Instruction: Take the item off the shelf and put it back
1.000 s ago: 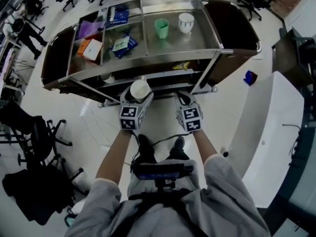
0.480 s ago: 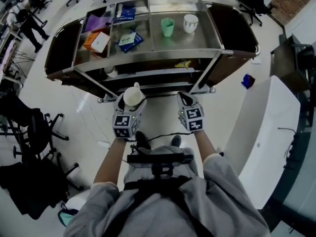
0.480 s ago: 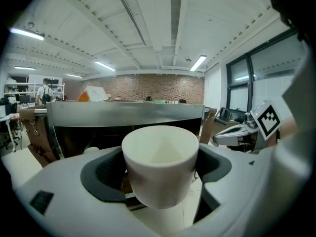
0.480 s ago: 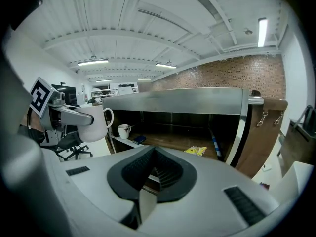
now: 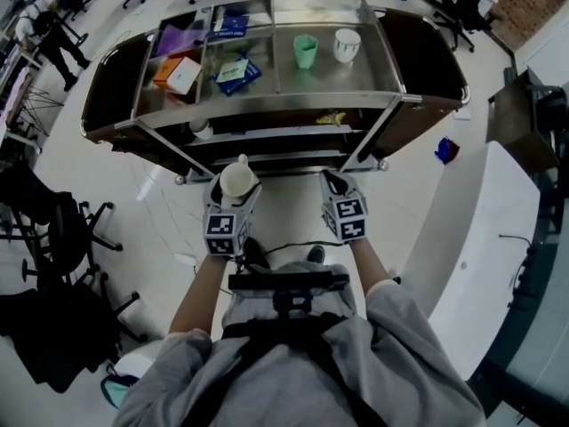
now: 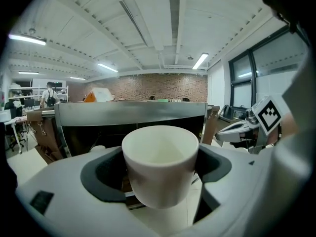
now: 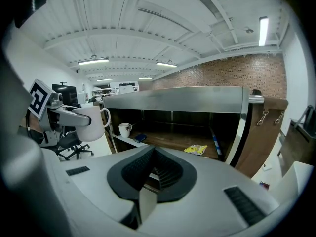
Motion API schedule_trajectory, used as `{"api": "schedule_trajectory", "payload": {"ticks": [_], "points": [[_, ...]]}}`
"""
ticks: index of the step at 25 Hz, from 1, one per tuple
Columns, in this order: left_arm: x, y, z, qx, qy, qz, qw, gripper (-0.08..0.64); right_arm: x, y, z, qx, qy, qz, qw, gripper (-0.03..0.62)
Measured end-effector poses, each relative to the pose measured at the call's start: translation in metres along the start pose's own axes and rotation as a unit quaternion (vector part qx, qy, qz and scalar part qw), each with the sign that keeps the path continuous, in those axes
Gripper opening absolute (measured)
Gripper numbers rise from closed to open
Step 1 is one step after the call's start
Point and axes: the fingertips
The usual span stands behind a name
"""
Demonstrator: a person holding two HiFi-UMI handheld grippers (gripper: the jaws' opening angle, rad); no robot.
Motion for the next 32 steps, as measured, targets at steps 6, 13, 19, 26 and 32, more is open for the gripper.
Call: {"api": "schedule_trajectory", "payload": {"ticks": [6, 13, 19, 26, 32], "points": [[-0.005, 0.001, 0.001, 0.001, -0.001, -0.005, 1.0, 0.428, -0.001, 0.0, 0.003, -0.001, -0.001, -0.001, 1.0, 0.009], [-0.026, 0.005, 0.009, -0.001, 0.005, -0.011, 0.9999, 0.428, -0.007, -0.003, 0.004, -0.006, -0.006, -0.002, 1.0, 0.009], [-0.061, 0.007, 0.023, -0.009, 0.026, -0.012, 0.9995, 0.428, -0.021, -0.003, -0.002, -0.004, -0.019, -0.008, 1.0, 0.009], [-0.118, 0.015, 0.028, -0.027, 0.033, -0.008, 0.9991, 0.427, -0.053, 0.002, -0.011, 0.004, -0.049, -0.011, 0.999, 0.009], [-0.171, 0.026, 0.032, -0.032, 0.036, 0.007, 0.9988, 0.428, -0.088, 0.02, -0.01, 0.019, -0.072, -0.012, 0.997, 0.009]]}}
Point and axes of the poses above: the fingertips, and each gripper's own axes: x backward along the fingers, z to its right, y out of its underside, and after that the axes turned 9 degrees about -y, right-handed
